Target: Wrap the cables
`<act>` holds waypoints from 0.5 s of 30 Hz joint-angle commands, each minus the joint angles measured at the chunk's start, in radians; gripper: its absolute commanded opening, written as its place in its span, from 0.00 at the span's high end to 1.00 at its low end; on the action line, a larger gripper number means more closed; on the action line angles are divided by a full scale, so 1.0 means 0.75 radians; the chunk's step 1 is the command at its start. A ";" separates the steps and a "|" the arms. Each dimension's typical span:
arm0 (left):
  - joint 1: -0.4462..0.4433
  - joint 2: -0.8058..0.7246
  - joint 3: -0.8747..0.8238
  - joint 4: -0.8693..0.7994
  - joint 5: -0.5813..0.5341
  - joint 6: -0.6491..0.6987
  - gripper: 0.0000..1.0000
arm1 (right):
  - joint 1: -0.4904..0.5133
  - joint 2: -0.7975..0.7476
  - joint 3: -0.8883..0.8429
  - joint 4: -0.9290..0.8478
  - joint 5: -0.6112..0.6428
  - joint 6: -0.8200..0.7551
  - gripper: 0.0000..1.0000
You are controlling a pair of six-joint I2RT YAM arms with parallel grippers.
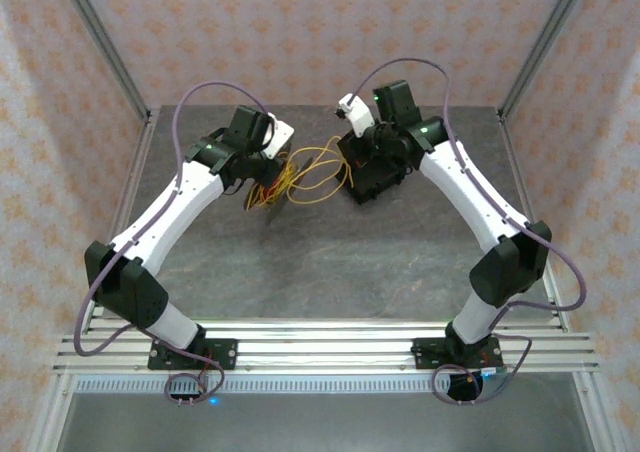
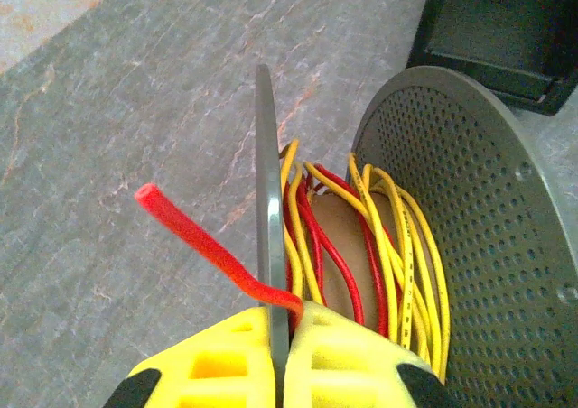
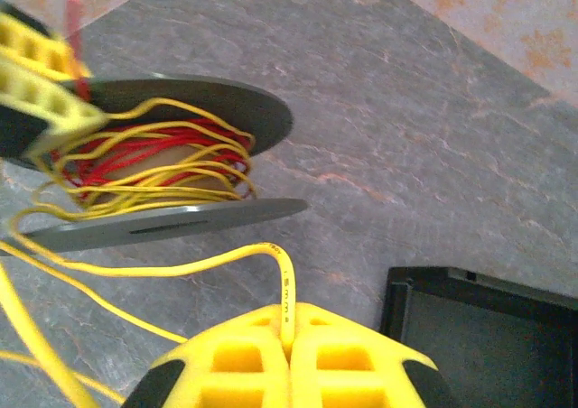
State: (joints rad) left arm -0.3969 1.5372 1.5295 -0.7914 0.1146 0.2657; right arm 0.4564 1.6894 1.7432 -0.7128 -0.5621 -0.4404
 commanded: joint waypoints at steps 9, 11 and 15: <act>0.083 -0.142 0.091 -0.121 0.263 0.119 1.00 | -0.146 0.094 0.047 -0.049 -0.068 0.035 1.00; 0.110 -0.153 0.109 -0.128 0.323 0.108 1.00 | -0.146 0.102 0.029 -0.051 -0.083 0.034 1.00; 0.163 -0.171 0.160 -0.153 0.457 0.075 1.00 | -0.148 0.122 -0.012 -0.048 -0.039 0.027 1.00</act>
State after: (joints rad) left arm -0.3061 1.4925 1.5753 -0.8948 0.3542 0.3279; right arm 0.3698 1.7664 1.7485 -0.7448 -0.6521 -0.4198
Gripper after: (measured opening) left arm 0.050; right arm 0.044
